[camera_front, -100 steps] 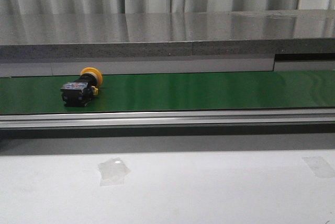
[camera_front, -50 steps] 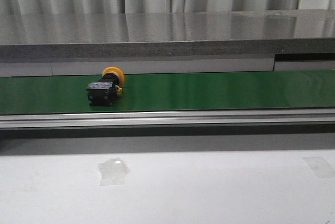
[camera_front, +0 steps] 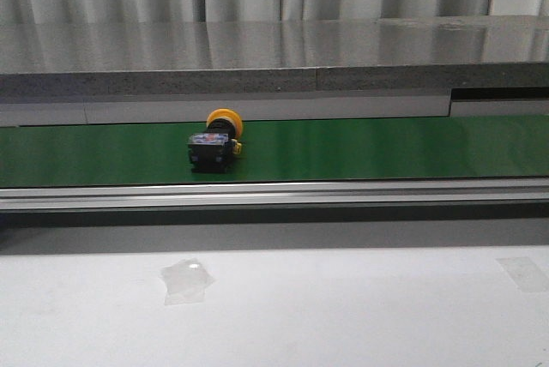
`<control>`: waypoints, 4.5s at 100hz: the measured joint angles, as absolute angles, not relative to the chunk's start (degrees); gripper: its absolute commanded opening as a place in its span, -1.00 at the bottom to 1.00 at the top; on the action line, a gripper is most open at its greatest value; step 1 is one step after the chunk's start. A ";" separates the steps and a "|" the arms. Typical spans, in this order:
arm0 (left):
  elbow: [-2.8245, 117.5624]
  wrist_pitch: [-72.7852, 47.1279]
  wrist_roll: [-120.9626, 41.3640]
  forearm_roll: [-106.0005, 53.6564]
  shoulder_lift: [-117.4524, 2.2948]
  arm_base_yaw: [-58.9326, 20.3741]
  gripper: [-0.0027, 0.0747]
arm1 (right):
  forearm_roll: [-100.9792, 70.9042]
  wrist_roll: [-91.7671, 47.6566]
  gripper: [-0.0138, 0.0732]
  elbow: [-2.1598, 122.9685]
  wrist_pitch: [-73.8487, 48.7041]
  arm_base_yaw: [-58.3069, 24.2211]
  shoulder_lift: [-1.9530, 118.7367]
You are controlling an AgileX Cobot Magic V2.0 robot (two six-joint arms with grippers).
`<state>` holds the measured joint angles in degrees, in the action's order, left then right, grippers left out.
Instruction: Move button from left to right
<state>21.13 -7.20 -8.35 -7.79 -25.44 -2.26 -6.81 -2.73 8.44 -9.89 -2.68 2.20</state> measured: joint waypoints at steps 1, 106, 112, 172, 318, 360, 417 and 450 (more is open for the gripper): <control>21.13 -7.20 -8.35 -7.79 -25.44 -2.26 -0.98 | -6.81 -2.73 -0.84 9.16 -10.56 -2.68 2.48; 21.13 -7.20 -8.35 -7.79 -25.44 -2.26 -0.98 | -7.08 -2.63 -0.19 42.36 -42.50 -2.68 44.95; 21.13 -7.20 -8.35 -7.79 -25.44 -2.26 -0.98 | -7.08 -2.63 0.20 42.36 -42.50 -2.68 44.95; 21.13 -7.20 -8.35 -7.79 -25.44 -2.26 -0.98 | -9.21 -3.74 0.80 46.83 -42.52 -2.70 53.90; 21.13 -7.20 -8.35 -7.79 -25.44 -2.26 -0.98 | -8.22 -6.73 0.00 65.90 -32.75 -10.86 98.29; 21.13 -7.20 -8.35 -7.79 -25.44 -2.26 -0.98 | -3.29 -6.73 -0.21 66.23 -34.39 -10.45 95.02; 21.13 -7.20 -8.35 -7.79 -25.44 -2.26 -0.98 | 6.17 -9.76 -0.21 73.75 -41.59 9.57 91.06; 21.13 -7.20 -8.35 -7.79 -25.44 -2.26 -0.98 | 6.89 -13.67 -0.21 73.75 -38.33 19.89 93.46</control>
<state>21.13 -7.20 -8.35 -7.79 -25.44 -2.26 6.89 -13.67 73.75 -38.33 19.89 93.46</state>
